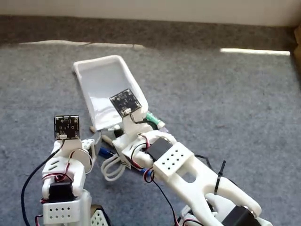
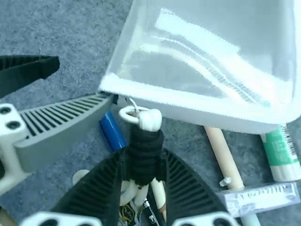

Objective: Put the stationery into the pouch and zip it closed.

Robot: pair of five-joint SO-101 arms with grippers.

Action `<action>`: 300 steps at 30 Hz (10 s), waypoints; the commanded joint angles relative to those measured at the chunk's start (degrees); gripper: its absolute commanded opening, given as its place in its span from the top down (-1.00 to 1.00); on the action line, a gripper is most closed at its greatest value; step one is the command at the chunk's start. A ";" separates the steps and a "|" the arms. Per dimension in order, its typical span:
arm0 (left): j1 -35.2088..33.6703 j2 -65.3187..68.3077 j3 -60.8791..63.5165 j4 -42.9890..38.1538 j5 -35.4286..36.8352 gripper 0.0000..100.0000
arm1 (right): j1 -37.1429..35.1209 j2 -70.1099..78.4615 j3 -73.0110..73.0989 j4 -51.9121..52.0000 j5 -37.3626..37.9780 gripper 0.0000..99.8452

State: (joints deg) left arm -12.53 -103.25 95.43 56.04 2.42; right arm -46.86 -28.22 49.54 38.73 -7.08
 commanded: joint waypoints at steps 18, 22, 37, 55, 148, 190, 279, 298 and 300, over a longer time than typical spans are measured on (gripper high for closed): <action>-0.92 -0.66 -2.24 -1.23 0.44 0.99 | 3.65 -3.30 2.59 -0.84 1.85 0.99; -0.92 -0.66 -2.24 -1.23 0.44 0.99 | 5.23 -3.30 2.59 -0.84 1.93 0.99; -1.01 -0.66 -2.24 -1.23 0.53 0.99 | 16.13 -14.99 6.11 -0.92 11.52 0.99; -2.42 -0.66 -2.24 -1.14 0.53 0.99 | 22.37 -19.12 7.78 -1.19 11.60 0.99; 1.54 -0.40 1.71 -14.77 -0.35 0.43 | 17.19 -45.76 -1.89 33.98 16.00 0.99; 0.57 -0.13 -20.35 6.07 -9.32 0.99 | 18.77 -45.05 4.97 22.64 11.25 0.50; -10.51 38.81 -61.23 33.85 -6.15 0.99 | 15.16 48.31 -52.97 19.30 23.30 0.50; -10.15 38.81 -61.41 33.85 -6.15 0.99 | 17.89 53.23 -53.05 19.21 26.46 0.99; -10.15 38.81 -61.49 33.85 -6.15 0.99 | 18.33 53.23 -53.05 19.38 26.46 0.99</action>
State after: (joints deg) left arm -22.55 -64.92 35.12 89.71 -4.18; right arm -29.45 26.11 -0.84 57.80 18.68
